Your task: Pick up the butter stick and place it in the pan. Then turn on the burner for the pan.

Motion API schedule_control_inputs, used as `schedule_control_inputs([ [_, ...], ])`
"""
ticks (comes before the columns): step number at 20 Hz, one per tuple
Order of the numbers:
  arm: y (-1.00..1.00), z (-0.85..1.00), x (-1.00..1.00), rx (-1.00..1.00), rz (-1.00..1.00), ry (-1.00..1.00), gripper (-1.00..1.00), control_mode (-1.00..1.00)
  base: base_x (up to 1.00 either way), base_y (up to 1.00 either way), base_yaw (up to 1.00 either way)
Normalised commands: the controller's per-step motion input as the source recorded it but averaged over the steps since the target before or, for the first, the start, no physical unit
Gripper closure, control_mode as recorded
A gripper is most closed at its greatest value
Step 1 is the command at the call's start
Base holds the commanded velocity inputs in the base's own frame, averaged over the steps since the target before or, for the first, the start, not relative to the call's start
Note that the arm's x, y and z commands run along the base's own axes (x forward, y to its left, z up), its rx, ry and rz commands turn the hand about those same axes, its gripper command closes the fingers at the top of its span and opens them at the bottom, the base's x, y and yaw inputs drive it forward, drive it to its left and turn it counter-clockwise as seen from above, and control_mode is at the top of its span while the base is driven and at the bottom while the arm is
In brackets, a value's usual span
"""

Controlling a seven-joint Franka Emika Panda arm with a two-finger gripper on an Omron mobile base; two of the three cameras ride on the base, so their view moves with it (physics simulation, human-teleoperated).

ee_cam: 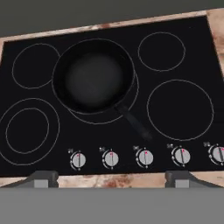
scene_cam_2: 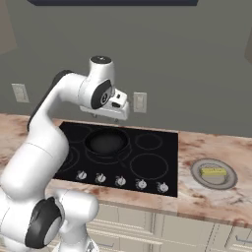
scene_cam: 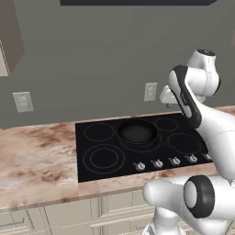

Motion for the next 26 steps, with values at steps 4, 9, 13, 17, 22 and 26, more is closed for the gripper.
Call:
schedule_control_inputs([
  [4, -1.0, -0.24, 0.0, 0.07, -0.16, 0.1, -1.0, -1.0, 0.0, 0.0, 0.0],
  [9, -1.0, -0.35, 0.0, 0.07, -0.23, 0.13, -1.0, -1.0, 0.0, 0.0, 0.0],
  [13, -1.0, -0.43, -0.02, 0.1, -0.31, 0.17, -1.0, -1.0, 0.0, 0.0, 0.0],
  [17, -1.0, -0.47, -0.05, 0.09, -0.35, 0.19, -1.0, -1.0, 0.0, 0.0, 0.0],
  [22, -1.0, -0.5, 0.0, 0.1, -0.33, 0.17, -1.0, -1.0, 0.0, 0.0, 0.0],
  [26, -0.76, -0.36, 0.04, 0.02, -0.21, 0.06, -1.0, -1.0, 0.0, 0.0, 0.0],
])
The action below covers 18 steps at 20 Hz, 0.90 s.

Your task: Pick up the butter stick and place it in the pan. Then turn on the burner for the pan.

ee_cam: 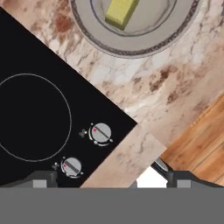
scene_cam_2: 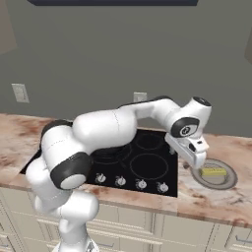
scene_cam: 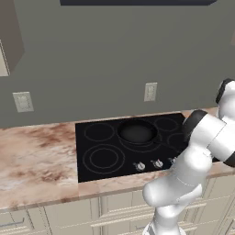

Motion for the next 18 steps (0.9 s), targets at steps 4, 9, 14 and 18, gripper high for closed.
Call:
schedule_control_inputs([
  [4, -0.59, -0.16, 0.14, 0.0, -0.15, 0.0, -1.0, -1.0, 0.0, 0.0, 0.0],
  [9, -0.39, -0.25, 0.19, -0.02, -0.1, 0.0, -1.0, -1.0, 0.0, 0.0, 0.0],
  [14, -0.24, -0.41, 0.27, -0.08, -0.12, -0.02, -1.0, -1.0, 0.0, 0.0, 0.0],
  [18, -0.2, -0.35, 0.2, -0.14, -0.03, -0.06, -1.0, -1.0, 0.0, 0.0, 0.0],
])
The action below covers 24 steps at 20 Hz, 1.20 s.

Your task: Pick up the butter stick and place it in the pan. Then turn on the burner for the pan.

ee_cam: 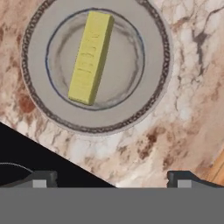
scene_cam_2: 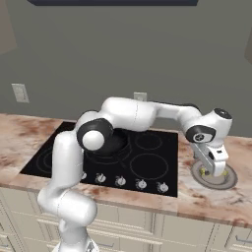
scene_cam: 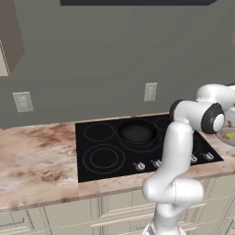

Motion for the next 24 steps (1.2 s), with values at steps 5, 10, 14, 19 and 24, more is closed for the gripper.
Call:
schedule_control_inputs([
  [5, -0.06, -0.31, 0.3, -0.16, 0.0, -0.01, -1.0, -1.0, 0.0, 0.0, 0.0],
  [10, 0.0, -0.39, 0.4, -0.12, 0.0, 0.0, -1.0, -1.0, 0.0, 0.0, 0.0],
  [14, -0.08, -0.48, 0.18, -0.08, 0.0, 0.0, -1.0, -1.0, 0.0, 0.0, 0.0],
  [19, -0.16, -0.29, 0.01, -0.03, 0.0, 0.0, -1.0, -1.0, 0.0, 0.0, 0.0],
  [24, -0.21, -0.09, 0.13, 0.0, 0.0, 0.0, -1.0, -1.0, 0.0, 0.0, 0.0],
])
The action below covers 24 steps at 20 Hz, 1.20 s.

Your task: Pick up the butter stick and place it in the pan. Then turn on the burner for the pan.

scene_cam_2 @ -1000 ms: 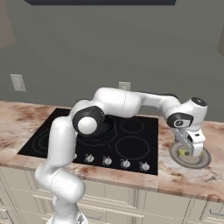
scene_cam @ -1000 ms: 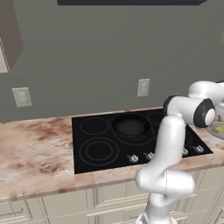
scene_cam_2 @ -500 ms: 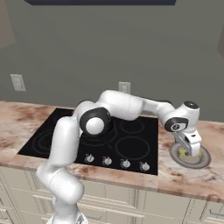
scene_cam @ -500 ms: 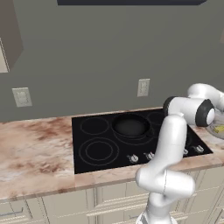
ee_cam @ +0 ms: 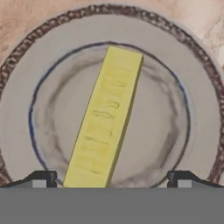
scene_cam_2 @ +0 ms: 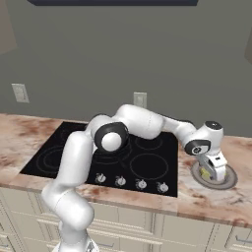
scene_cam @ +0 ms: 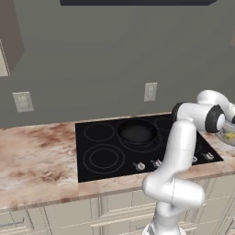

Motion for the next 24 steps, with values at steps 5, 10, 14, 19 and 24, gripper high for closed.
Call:
schedule_control_inputs([
  [5, -0.27, -0.01, 0.25, 0.0, 0.0, 0.0, -1.0, -1.0, 0.0, 0.0, 0.0],
  [10, -0.31, -0.12, 0.14, 0.0, 0.0, 0.0, -1.0, -1.0, 0.0, 0.0, 0.0],
  [14, -0.14, -0.39, -0.02, 0.0, 0.0, 0.02, -1.0, -1.0, 0.0, 0.0, 0.0],
  [19, -0.01, -0.34, 0.0, 0.0, 0.0, 0.03, -1.0, -1.0, 0.0, 0.0, 0.0],
  [24, 0.02, -0.08, 0.01, 0.0, 0.0, 0.0, 1.0, -1.0, 0.0, 0.0, 0.0],
])
